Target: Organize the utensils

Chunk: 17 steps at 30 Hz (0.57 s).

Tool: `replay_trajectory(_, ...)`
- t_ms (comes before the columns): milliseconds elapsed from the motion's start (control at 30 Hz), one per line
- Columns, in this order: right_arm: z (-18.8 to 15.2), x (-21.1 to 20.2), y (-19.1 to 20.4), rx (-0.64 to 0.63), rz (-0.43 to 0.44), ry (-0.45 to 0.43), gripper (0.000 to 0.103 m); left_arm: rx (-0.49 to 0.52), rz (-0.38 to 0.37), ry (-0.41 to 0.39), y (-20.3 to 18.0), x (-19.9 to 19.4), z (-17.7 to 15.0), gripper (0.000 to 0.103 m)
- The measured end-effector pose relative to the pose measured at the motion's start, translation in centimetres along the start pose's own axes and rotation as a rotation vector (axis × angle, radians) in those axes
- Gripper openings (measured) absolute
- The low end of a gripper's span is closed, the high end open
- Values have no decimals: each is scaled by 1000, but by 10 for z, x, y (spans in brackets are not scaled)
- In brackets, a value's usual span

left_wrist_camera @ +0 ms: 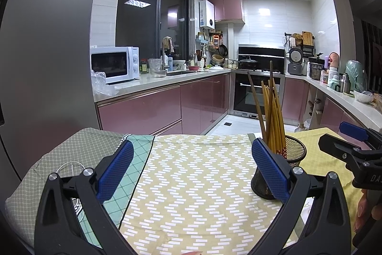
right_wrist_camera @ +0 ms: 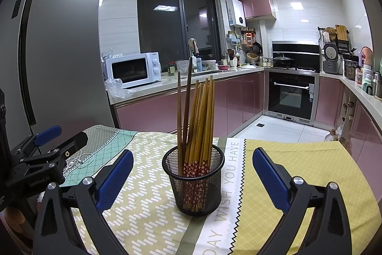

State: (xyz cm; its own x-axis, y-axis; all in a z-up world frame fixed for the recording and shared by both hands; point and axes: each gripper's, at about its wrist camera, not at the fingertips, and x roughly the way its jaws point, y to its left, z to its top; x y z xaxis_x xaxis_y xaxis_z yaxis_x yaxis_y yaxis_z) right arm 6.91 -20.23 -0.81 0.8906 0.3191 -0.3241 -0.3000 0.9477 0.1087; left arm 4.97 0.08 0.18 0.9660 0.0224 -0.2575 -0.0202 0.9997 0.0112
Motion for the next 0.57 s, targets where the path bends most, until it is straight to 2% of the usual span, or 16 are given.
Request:
replay_trajectory(300,-3,2,-2,4,-2,17,97,1,13,3,-1,0,-1,97)
replay_trajectory(400,-4,6,-7,-3,-19,47,97,-5,-14,80,2,12,-5,97)
replay_trajectory(467,-5,11,-16,2,-32,93,97,-4,1,159,4,26,-10,98)
replay_trajectory(567,-15,32,-45,13,-125,246,97,-28,-5,279,17,49,-21,98)
